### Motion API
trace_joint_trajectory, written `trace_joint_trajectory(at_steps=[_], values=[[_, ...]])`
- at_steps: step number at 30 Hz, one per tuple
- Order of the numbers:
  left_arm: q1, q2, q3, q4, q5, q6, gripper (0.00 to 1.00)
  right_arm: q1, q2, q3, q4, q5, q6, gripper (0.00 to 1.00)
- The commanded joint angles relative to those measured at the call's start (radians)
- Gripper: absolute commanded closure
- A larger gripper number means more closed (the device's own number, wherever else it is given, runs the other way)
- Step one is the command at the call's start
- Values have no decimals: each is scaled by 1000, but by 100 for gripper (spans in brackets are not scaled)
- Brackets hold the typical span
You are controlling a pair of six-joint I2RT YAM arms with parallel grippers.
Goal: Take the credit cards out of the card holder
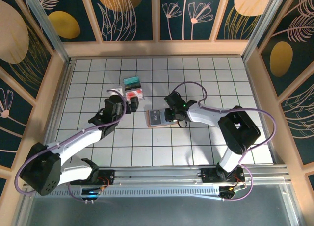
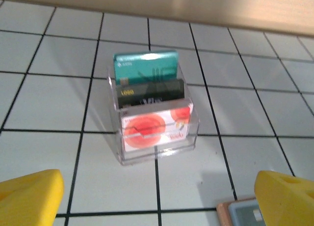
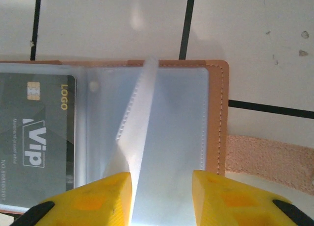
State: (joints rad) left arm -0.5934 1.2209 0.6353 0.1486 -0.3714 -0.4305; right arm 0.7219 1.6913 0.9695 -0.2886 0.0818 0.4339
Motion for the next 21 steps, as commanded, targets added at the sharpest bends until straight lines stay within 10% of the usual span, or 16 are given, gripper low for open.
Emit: trace_joint_trajectory(at_steps=[1, 21], values=[[-40, 41, 35, -26, -70, 6, 1, -14, -30, -27, 19, 9, 28, 63], [-129, 239, 18, -5, -87, -25, 1, -150, -210, -122, 75, -21, 132, 67]])
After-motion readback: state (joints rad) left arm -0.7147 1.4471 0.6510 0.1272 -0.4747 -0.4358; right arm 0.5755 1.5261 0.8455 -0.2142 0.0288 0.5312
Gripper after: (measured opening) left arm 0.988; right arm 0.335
